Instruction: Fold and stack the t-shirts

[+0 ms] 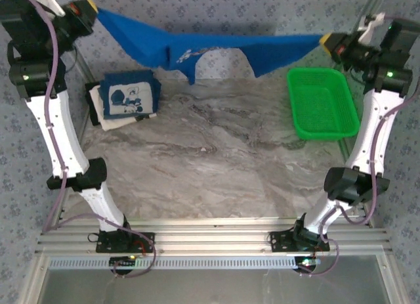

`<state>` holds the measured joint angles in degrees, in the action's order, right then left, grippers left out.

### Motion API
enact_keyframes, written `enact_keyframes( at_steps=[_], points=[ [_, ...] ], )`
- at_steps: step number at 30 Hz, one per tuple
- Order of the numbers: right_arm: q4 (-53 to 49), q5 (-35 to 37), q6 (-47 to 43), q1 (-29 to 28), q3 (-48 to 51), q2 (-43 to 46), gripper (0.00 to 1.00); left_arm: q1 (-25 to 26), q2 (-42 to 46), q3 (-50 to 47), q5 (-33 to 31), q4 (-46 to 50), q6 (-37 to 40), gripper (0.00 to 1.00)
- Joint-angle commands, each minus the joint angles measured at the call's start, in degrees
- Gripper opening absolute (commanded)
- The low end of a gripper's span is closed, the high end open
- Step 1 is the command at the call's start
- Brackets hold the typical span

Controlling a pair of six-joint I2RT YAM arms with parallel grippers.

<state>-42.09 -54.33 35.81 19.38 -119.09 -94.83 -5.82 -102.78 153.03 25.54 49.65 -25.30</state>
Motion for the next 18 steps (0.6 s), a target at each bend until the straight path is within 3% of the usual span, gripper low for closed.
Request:
enact_keyframes(
  at_steps=[1,3,5,8,13,16,18],
  points=[
    [-6.7,1.7,-10.4,-0.3,19.8,7.7,0.00,1.2,11.6,-27.6,-7.2,6.6,4.1,0.00],
    [-2.8,2.7,-8.0,0.8,35.7,14.3,0.00,0.6,23.2,-52.0,-9.4,-2.0,0.4,0.00],
    [-6.1,5.7,-11.0,1.0,47.0,19.7,0.00,-0.9,32.1,-70.4,-9.3,-3.8,-3.2,0.00],
    [-11.5,11.9,-14.2,1.5,60.4,26.8,0.00,-1.8,42.7,-88.6,-11.4,-0.1,-5.3,0.00],
    [-20.7,17.0,-16.5,1.4,72.0,35.3,0.00,-3.4,57.6,-103.7,-18.9,11.4,-8.9,0.00],
    [-23.2,18.3,-14.3,1.0,75.5,39.4,0.00,-1.6,60.2,-102.2,-26.2,15.4,-12.7,0.00],
    [-24.8,19.8,-13.0,1.1,75.2,40.8,0.00,-1.4,58.0,-101.3,-27.0,17.3,-14.0,0.00]
  ],
)
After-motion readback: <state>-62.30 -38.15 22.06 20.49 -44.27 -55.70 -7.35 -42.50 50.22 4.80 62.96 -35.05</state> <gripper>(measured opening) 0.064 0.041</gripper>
